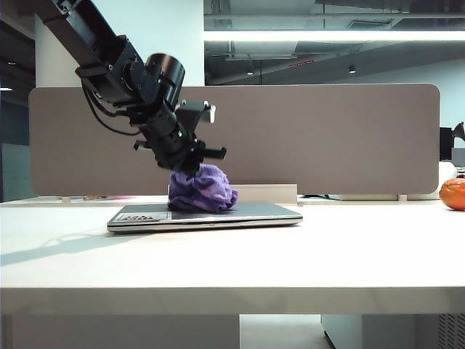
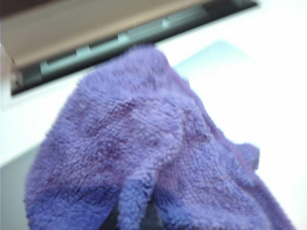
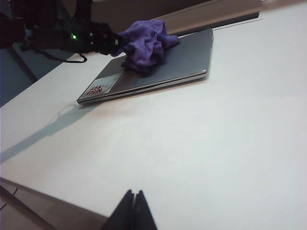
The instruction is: Pick up the purple rag and put it over the laptop.
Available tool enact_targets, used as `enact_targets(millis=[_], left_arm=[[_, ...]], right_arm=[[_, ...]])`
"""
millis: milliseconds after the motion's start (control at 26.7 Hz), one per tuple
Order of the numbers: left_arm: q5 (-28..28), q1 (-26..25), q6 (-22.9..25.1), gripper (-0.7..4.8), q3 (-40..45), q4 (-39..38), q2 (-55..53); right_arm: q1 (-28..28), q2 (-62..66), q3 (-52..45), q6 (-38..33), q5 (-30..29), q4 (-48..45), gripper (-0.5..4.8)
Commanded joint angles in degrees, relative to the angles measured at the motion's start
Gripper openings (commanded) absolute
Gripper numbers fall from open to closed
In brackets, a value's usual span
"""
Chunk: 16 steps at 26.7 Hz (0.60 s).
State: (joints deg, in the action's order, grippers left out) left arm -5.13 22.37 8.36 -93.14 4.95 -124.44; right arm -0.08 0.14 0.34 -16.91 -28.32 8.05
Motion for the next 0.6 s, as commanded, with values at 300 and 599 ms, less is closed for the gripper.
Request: enact_targets(millis=[300,599], left_arm=[[0.20,0.02,0.17,2.18,-0.11,-10.62,0.33],[0.20,0.04,-0.02,2.20,-0.13,-18.32,4.20]], right_arm=[[-0.02,-0.04,-0.22,0.22,0.20,-0.83,0.22],[-0.02,-0.04,-0.22,0.24,0.33,-0.83,0.22]])
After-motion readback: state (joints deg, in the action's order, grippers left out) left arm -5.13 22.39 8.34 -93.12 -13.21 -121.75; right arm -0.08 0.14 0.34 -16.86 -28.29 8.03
